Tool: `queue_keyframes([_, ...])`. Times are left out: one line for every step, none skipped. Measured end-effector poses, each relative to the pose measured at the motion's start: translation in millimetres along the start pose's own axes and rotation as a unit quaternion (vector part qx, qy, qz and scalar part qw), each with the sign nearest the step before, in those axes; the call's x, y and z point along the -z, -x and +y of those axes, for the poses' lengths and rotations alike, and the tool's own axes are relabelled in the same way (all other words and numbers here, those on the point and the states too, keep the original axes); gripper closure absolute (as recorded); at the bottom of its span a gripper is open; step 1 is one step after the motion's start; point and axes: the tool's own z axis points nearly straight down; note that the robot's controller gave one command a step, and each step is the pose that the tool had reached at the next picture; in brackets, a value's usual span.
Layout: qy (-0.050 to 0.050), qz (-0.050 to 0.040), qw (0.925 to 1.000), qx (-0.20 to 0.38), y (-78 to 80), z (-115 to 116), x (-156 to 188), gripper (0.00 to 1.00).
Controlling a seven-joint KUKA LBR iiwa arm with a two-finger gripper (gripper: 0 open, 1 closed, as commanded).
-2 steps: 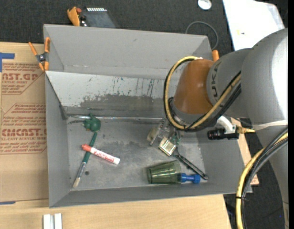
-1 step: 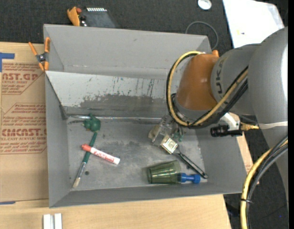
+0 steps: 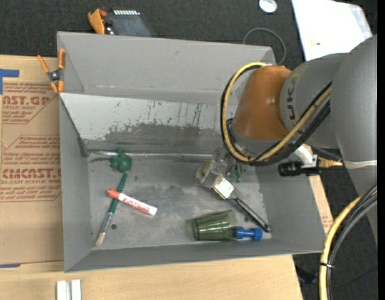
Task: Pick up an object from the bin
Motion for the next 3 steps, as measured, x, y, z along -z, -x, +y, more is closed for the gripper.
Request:
queue_keyframes([0.0,0.0003,1.0,0.0,-0.4,0,5,1.0])
queue_keyframes([-0.001,0.0025,1.0,0.0,-1.5,0,25,1.0])
queue_keyframes([0.0,0.0019,1.0,0.001,-1.0,1,53,1.0])
